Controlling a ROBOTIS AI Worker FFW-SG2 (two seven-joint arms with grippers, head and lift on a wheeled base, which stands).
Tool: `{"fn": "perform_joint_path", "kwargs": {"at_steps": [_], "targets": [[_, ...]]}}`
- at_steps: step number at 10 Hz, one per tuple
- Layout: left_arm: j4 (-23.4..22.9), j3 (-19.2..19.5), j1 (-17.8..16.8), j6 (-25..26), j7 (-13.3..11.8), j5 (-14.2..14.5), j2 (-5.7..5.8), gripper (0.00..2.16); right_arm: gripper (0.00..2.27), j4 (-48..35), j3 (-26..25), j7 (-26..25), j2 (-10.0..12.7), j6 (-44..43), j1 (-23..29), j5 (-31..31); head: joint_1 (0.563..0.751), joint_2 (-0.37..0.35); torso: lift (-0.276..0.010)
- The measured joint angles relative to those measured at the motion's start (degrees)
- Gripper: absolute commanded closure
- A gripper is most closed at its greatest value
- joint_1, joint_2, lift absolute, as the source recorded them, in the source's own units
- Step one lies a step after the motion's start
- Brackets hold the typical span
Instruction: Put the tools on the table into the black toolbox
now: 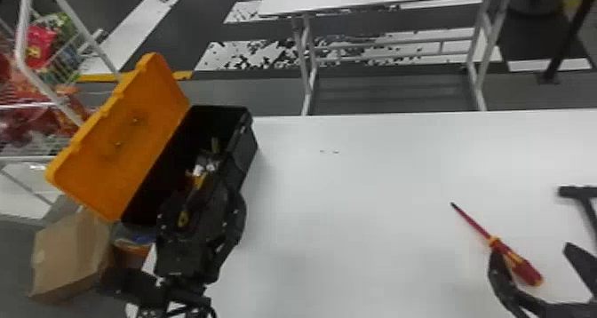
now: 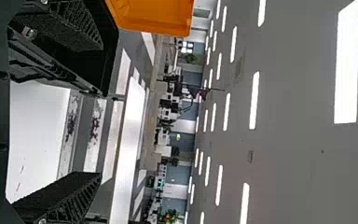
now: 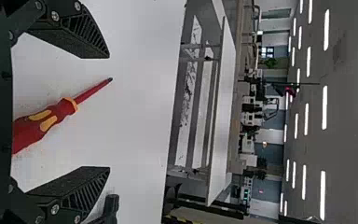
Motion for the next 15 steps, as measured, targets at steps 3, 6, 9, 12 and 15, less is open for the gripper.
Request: {"fn": "perform_joint_path", "kwargs": {"at_steps": [3, 6, 9, 12, 15], "targets": [[1.7, -2.3, 2.32, -1.71, -0.03, -0.7, 0.97, 0.04, 0.18, -1.65, -2.87, 4.49, -0.01, 11.99, -4.31, -0.82, 0.695, 0.15, -0.075], [2.8, -4.15, 3.31, -2.76, -0.08, -0.71, 1.63, 0.04, 0.18, -1.82, -4.71, 14.92, -0.11, 23.1, -9.0, -0.02, 0.695, 0.143, -0.075], [3.52, -4.22, 3.48, -2.77, -0.07, -0.5, 1.86, 0.04, 0.18, -2.25, -8.13, 24.43, -0.57, 28.58, -11.25, 1.66, 0.695, 0.131, -0.075], [3.87, -4.28, 3.5, -2.77, -0.17, -0.33, 2.01, 0.04, 0.18, -2.3, -10.29, 32.63, -1.71, 31.64, -13.16, 3.39, 0.695, 0.123, -0.075], [3.91, -4.29, 3.5, -2.63, -0.25, 0.0, 2.55, 0.04, 0.19, -3.14, -9.08, 36.87, -2.83, 38.88, -14.79, 8.78, 0.695, 0.118, -0.075]]}}
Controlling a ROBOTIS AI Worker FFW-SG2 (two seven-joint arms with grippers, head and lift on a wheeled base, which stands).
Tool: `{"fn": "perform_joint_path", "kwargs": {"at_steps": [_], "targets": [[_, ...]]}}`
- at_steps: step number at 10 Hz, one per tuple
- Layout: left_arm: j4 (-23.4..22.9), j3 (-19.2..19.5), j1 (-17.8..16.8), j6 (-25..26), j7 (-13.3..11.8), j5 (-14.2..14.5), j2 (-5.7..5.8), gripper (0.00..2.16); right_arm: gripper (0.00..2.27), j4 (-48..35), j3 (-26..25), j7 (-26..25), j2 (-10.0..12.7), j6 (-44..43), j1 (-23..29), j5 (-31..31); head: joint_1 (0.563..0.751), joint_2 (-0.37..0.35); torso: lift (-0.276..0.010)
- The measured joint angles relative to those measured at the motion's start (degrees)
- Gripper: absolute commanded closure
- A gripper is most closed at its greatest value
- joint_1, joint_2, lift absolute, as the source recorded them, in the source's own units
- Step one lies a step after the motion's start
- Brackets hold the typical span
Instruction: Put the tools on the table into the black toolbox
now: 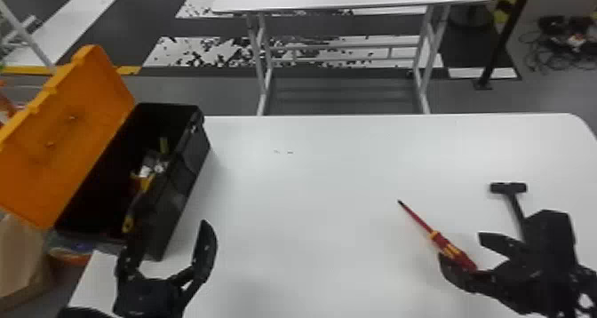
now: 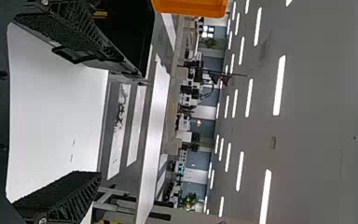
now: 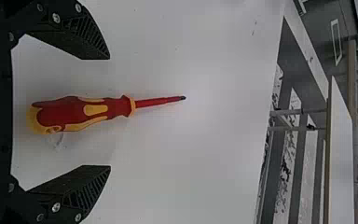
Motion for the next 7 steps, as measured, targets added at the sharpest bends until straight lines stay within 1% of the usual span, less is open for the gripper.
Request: {"fn": "perform_joint_path", "kwargs": {"at_steps": [1, 2, 3, 4, 5, 6, 7], "targets": [[0.12, 0.0, 0.0, 0.03, 0.0, 0.14, 0.18, 0.04, 0.21, -0.16, 0.63, 0.35, -0.06, 0.37, -0.07, 0.82, 0.695, 0.127, -0.075], [0.16, 0.0, 0.0, 0.03, 0.0, 0.29, 0.31, 0.04, 0.34, -0.23, 1.25, 0.33, -0.06, 0.44, -0.11, 1.34, 0.695, 0.137, -0.075], [0.17, 0.0, 0.0, 0.04, 0.0, 0.4, 0.45, 0.04, 0.54, -0.25, 1.86, 0.24, -0.05, 0.71, -0.27, 2.13, 0.695, 0.144, -0.075], [0.25, 0.0, -0.03, 0.14, 0.0, 0.48, 0.57, 0.04, 0.95, -0.25, 2.12, 0.2, -0.03, 1.2, -0.46, 2.91, 0.695, 0.145, -0.075], [0.41, 0.0, -0.14, 0.19, -0.05, 0.74, 0.69, 0.04, 1.5, -0.26, 2.2, 0.01, -0.02, 1.52, -0.57, 3.75, 0.695, 0.142, -0.075], [0.63, 0.0, -0.28, 0.2, -0.17, 1.03, 0.81, 0.04, 1.8, -0.26, 2.19, -0.19, 0.02, 2.31, -0.68, 4.51, 0.695, 0.136, -0.075], [0.92, 0.0, -0.43, 0.2, -0.3, 1.29, 0.9, 0.04, 2.25, -0.24, 2.13, -0.34, 0.05, 3.16, -0.76, 5.16, 0.695, 0.13, -0.075]]}}
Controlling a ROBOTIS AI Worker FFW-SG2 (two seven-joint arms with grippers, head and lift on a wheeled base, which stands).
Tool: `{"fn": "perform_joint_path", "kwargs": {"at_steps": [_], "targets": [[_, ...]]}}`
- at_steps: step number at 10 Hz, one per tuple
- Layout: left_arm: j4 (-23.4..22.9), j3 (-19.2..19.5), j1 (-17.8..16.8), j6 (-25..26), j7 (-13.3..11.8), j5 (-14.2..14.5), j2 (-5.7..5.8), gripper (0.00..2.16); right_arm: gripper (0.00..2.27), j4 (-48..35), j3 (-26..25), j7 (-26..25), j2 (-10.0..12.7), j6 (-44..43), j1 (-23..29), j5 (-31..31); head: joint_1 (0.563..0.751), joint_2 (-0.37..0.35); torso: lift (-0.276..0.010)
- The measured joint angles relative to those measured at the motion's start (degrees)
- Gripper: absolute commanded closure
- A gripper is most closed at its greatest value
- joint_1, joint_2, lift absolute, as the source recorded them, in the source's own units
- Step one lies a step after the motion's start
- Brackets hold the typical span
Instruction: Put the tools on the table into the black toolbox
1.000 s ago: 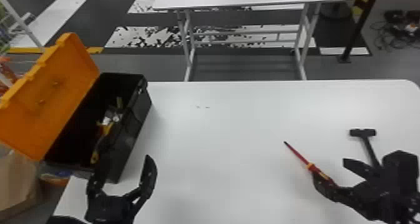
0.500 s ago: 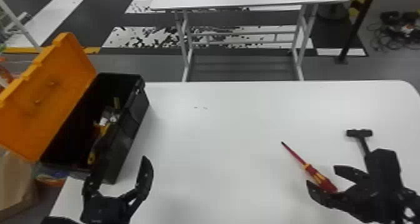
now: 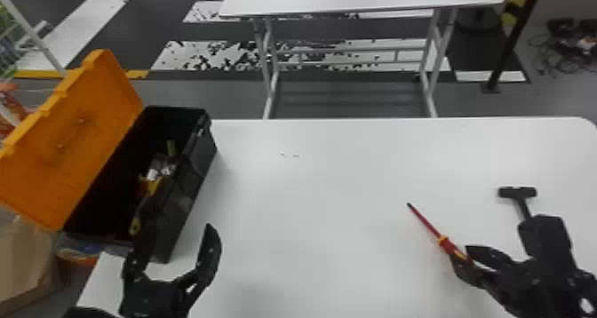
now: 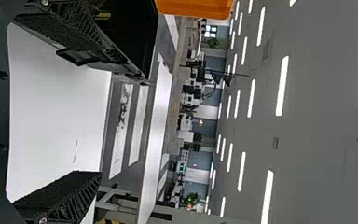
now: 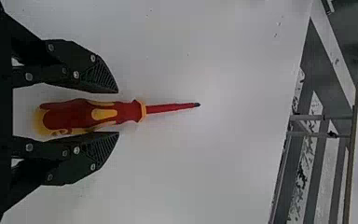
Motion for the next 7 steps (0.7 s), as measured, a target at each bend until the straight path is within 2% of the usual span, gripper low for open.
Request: {"fn": "perform_joint_path", "kwargs": {"at_steps": [3, 7], "targets": [[0.67, 0.0, -0.37, 0.02, -0.23, 0.6, 0.05, 0.05, 2.25, 0.05, -0.17, -1.08, 0.03, 0.24, 0.13, 1.39, 0.695, 0.116, -0.075], [-0.44, 0.08, -0.21, -0.04, -0.85, 0.7, 0.05, 0.08, 2.25, -2.86, -0.54, -5.2, 0.59, -12.0, 3.64, -2.21, 0.695, 0.134, -0.075]]}}
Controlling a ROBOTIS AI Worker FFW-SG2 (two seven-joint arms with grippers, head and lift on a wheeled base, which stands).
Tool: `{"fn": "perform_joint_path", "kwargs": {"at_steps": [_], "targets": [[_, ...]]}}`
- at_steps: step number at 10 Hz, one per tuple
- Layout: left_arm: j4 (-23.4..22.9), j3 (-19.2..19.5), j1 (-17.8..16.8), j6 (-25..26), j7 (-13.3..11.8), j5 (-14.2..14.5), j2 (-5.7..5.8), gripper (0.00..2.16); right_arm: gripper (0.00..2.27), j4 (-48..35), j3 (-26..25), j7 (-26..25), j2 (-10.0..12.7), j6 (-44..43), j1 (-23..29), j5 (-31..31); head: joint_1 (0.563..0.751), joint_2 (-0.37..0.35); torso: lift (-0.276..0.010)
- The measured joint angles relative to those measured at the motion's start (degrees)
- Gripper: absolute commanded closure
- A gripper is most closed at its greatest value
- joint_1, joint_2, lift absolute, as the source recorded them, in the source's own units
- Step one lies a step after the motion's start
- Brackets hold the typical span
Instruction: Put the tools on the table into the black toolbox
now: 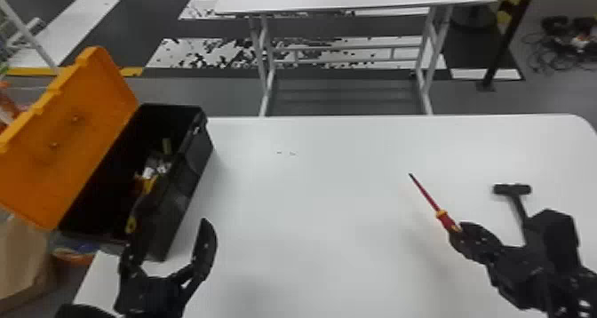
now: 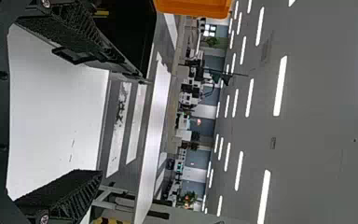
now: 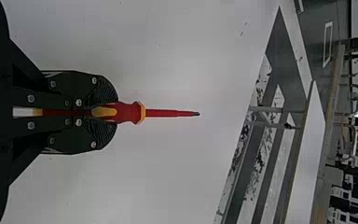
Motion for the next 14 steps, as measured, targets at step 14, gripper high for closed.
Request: {"fn": "perform_joint_path", "kwargs": {"at_steps": [14], "targets": [[-18.26, 1.7, -0.06, 47.89, -16.91, 18.56, -0.6, 0.09, 2.25, -6.26, 10.66, -0.13, 0.04, -25.3, 10.44, 2.32, 0.695, 0.179, -0.075]]}}
